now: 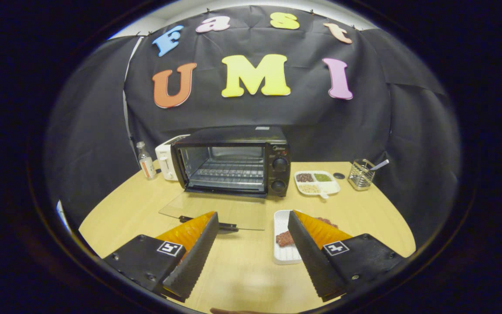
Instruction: Open the toaster oven, put the food inside, and close the toaster oven door.
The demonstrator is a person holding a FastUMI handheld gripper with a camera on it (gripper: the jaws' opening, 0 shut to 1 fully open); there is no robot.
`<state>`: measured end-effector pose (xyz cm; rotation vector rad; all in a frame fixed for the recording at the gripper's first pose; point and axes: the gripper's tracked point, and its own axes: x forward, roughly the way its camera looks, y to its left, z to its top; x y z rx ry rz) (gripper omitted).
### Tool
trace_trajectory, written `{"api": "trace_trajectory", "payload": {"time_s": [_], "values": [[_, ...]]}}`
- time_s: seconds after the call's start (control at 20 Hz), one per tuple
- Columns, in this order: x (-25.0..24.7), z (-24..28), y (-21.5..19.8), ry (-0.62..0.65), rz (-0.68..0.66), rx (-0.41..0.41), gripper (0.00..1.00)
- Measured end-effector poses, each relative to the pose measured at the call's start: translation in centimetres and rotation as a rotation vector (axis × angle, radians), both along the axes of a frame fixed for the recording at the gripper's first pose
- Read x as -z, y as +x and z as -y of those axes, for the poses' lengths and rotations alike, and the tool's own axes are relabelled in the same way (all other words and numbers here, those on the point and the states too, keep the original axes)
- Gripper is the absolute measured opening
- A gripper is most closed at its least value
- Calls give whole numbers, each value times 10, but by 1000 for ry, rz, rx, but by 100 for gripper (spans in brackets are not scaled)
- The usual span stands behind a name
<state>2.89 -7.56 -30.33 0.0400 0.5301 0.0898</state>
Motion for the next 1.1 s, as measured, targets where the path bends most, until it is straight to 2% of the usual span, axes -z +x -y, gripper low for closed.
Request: {"api": "trace_trajectory", "payload": {"time_s": [0.35,0.75,0.85,1.1], "values": [[-31,91,9,13,52,64,100],[5,150,42,63,-5,56,100],[26,148,48,118,-61,22,99],[73,124,49,283,-229,-84,84]]}}
